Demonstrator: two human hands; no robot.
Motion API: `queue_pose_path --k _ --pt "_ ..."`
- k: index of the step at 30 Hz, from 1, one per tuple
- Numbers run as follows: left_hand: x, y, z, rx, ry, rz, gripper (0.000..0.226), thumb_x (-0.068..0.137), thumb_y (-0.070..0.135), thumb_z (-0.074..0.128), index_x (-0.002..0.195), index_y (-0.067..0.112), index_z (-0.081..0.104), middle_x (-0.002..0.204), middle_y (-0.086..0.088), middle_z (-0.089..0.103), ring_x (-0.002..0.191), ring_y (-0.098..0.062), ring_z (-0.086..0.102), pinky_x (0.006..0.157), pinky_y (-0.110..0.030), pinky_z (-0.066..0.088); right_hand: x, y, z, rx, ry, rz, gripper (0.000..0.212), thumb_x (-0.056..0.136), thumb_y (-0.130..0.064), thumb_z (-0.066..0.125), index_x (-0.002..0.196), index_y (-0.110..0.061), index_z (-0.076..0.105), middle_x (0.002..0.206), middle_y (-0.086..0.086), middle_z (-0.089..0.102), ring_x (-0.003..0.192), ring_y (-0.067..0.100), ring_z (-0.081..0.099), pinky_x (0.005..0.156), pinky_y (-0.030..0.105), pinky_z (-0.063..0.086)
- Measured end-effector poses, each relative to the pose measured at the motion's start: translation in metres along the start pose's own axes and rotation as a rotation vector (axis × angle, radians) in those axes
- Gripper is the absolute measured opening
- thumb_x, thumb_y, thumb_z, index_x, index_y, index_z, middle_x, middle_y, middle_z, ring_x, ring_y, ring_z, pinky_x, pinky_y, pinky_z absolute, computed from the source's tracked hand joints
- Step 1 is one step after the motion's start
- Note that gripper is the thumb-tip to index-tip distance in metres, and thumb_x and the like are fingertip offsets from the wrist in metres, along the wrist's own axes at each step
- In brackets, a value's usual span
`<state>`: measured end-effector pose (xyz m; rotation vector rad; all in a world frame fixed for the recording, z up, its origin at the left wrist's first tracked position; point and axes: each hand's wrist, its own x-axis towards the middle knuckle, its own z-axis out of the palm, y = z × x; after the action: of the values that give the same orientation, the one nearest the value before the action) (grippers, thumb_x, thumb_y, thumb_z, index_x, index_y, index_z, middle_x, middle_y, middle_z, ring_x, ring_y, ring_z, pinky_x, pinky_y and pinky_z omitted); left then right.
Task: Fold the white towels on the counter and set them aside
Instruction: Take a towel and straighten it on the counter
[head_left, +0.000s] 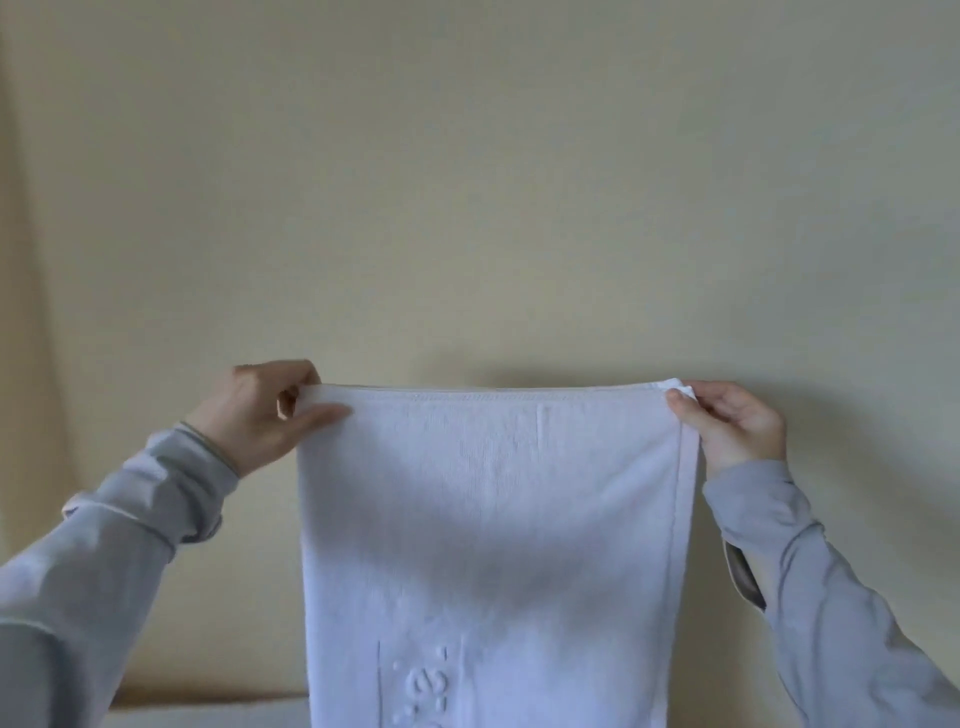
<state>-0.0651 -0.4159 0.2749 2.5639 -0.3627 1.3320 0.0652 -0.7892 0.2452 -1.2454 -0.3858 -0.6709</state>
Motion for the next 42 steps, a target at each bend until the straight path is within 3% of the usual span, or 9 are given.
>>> queue_pose_path --k 3,7,9,11,16,19,23,37,42 --pt "0.05 0.014 -0.018 -0.176 0.124 -0.055 0.031 0.07 0.035 0.08 0.06 0.022 0.054 0.054 0.006 0.053 0.052 0.002 0.049 0.052 -0.005 0.034 0.019 -0.05 -0.018 0.053 0.104 -0.12 0.024 0.075 0.001 0.072 0.071 -0.021 0.063 0.054 -0.018 0.066 0.053 -0.004 0.056 0.061 0.012 0.047" --pt "0.073 0.019 -0.025 -0.397 0.136 -0.073 0.02 0.07 0.017 0.079 0.066 0.011 0.06 0.061 -0.001 0.058 0.059 -0.011 0.049 0.053 -0.013 0.039 0.019 -0.078 -0.026 0.025 0.057 -0.247 0.027 0.076 0.003 0.07 0.069 -0.022 0.06 0.053 -0.016 0.065 0.051 -0.005 0.054 0.053 0.009 0.043" --pt "0.073 0.016 -0.023 -0.272 0.067 -0.097 0.02 0.072 0.019 0.079 0.066 0.015 0.06 0.063 -0.007 0.057 0.061 -0.016 0.048 0.054 -0.012 0.036 0.017 -0.082 -0.018 -0.039 0.05 -0.219 0.031 0.077 0.011 0.066 0.067 -0.017 0.055 0.046 -0.018 0.06 0.046 -0.006 0.051 0.052 0.008 0.04" --pt "0.078 0.01 -0.026 -0.277 0.142 -0.071 0.021 0.072 0.022 0.079 0.066 0.019 0.059 0.058 0.006 0.057 0.055 -0.003 0.047 0.05 -0.006 0.034 0.025 -0.093 -0.015 -0.051 0.062 -0.259 0.03 0.076 0.009 0.067 0.069 -0.018 0.056 0.048 -0.017 0.06 0.048 -0.005 0.051 0.054 0.01 0.04" --pt "0.085 0.009 -0.027 -0.423 0.165 -0.094 0.02 0.07 0.03 0.079 0.07 0.021 0.061 0.054 0.016 0.056 0.049 0.002 0.047 0.047 -0.002 0.034 0.041 -0.118 -0.015 -0.033 0.023 -0.263 0.028 0.076 0.002 0.07 0.093 -0.02 0.065 0.055 -0.013 0.059 0.062 0.009 0.055 0.067 0.018 0.047" --pt "0.086 0.016 -0.016 -0.668 0.192 -0.18 0.03 0.06 0.033 0.083 0.084 0.026 0.067 0.052 0.015 0.052 0.048 0.0 0.043 0.048 -0.004 0.035 0.042 -0.125 -0.021 -0.044 0.027 -0.231 0.021 0.075 0.001 0.072 0.081 -0.019 0.07 0.067 -0.007 0.064 0.067 0.007 0.059 0.072 0.018 0.047" --pt "0.084 0.037 -0.001 -0.951 0.165 -0.271 0.049 0.042 0.043 0.089 0.083 0.021 0.074 0.071 0.004 0.068 0.069 -0.012 0.061 0.075 -0.022 0.047 0.038 -0.119 -0.047 -0.043 0.07 -0.147 0.018 0.074 0.001 0.072 0.084 -0.015 0.07 0.081 0.004 0.067 0.079 0.017 0.062 0.083 0.028 0.049" --pt "0.077 0.249 0.041 -1.102 0.287 -0.223 0.024 0.051 0.031 0.081 0.062 0.016 0.066 0.063 0.007 0.067 0.061 -0.008 0.061 0.057 -0.014 0.049 0.079 -0.128 -0.207 0.004 0.125 -0.111 0.019 0.079 0.003 0.066 0.082 -0.015 0.07 0.086 0.005 0.068 0.09 0.023 0.058 0.092 0.038 0.044" --pt "0.048 0.284 0.047 -1.012 0.343 -0.231 0.029 0.055 0.042 0.08 0.062 0.02 0.063 0.063 0.008 0.065 0.063 -0.008 0.061 0.058 -0.013 0.048 0.118 -0.149 -0.202 -0.03 0.029 -0.189 0.021 0.078 0.008 0.064 0.082 -0.012 0.065 0.076 -0.006 0.07 0.085 0.019 0.061 0.089 0.033 0.046"
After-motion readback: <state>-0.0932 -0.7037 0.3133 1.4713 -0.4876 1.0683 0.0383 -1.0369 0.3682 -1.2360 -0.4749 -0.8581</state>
